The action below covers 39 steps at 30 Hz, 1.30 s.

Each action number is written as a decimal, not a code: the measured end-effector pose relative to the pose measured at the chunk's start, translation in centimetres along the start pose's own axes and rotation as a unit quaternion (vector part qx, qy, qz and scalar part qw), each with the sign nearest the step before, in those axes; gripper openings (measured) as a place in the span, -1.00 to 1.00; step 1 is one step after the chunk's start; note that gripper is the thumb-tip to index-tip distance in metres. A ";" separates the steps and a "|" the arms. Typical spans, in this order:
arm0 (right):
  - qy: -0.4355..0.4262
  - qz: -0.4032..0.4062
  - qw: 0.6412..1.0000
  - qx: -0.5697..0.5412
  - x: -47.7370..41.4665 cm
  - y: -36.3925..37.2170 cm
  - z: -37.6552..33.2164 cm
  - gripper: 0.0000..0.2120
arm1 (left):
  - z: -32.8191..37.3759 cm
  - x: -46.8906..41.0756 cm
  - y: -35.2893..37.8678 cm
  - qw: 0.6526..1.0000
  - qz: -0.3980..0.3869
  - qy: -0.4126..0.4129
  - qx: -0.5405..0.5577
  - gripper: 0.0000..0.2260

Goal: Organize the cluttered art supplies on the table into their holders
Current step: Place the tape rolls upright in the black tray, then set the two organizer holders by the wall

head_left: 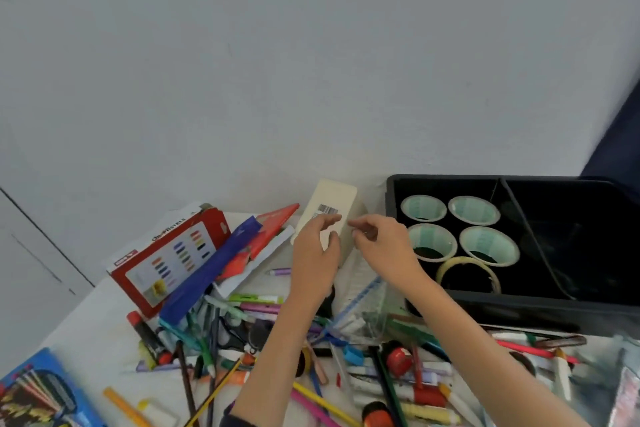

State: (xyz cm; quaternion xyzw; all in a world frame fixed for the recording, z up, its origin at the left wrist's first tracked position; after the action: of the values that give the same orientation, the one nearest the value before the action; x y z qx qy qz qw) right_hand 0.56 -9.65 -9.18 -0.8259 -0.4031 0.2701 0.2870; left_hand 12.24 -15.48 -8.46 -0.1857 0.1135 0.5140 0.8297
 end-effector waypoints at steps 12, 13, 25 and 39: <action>0.237 -0.040 0.964 -0.115 -1.8 9.0 4.8 -0.74 | -7.3 -3.6 -0.6 0.987 -0.067 -0.043 -0.138 -0.32; 0.246 -0.029 0.961 -0.121 -1.9 9.0 5.1 -0.75 | -7.4 -3.8 -0.7 0.987 -0.056 -0.036 -0.146 -0.30; 0.291 0.041 0.933 -0.207 -2.2 7.6 6.5 -0.68 | -7.4 -5.6 -2.4 0.981 0.000 -0.024 -0.191 -0.21; 0.214 -0.023 0.885 -0.412 -3.1 7.4 2.9 -0.76 | -5.9 -4.7 -5.2 0.922 0.013 -0.225 0.315 -0.56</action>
State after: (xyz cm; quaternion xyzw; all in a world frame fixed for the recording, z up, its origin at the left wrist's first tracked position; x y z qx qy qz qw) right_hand 0.73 -15.23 -15.67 -0.8981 -0.4258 -0.1099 0.0060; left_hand 14.79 -23.86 -11.02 0.2070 0.0821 0.4904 0.8426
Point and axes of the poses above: each hand's wrist, its own x-axis away from the middle knuckle, its own y-axis out of the palm, z = x × y, the point moved 10 cm from there along -x, towards the middle knuckle, and after that the axes turned 14 degrees about x, right-handed, at the moved point
